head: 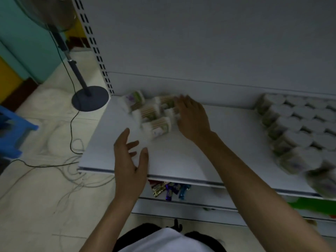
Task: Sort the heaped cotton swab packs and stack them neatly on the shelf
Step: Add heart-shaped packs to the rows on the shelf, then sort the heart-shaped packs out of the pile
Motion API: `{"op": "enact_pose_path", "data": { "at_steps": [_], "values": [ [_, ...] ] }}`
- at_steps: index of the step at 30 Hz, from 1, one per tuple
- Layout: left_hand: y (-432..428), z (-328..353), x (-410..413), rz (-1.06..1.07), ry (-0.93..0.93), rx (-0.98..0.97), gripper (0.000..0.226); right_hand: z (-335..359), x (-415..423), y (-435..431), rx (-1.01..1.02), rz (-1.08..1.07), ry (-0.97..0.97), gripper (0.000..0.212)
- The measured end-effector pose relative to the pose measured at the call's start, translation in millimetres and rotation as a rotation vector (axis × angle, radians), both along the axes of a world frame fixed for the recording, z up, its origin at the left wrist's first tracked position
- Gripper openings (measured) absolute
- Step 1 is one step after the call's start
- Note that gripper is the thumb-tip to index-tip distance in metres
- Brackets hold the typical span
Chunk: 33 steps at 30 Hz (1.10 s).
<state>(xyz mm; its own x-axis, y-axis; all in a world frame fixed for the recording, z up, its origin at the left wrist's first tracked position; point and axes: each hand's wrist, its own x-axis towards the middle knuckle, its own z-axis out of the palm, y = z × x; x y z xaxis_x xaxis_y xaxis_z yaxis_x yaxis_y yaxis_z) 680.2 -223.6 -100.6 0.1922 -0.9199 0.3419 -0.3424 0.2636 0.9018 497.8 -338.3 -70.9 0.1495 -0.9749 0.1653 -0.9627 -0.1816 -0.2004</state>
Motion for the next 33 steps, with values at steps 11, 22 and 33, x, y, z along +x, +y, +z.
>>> {"op": "enact_pose_path", "data": {
  "at_steps": [11, 22, 33],
  "values": [
    [-11.8, 0.8, -21.9, -0.438, -0.027, 0.053, 0.051, 12.3, 0.6, 79.0, 0.082, -0.391, -0.665, 0.024],
    [-12.2, 26.2, -98.5, -0.907, 0.189, 0.289, 0.077, 27.2, -43.1, 192.7, 0.135, -0.425, -1.121, 0.046],
    [38.4, 21.9, -217.8, -0.917, 0.02, 0.22, 0.069, 10.0, -137.1, 255.1, -0.13, -0.666, -1.061, 0.054]
  ]
}}
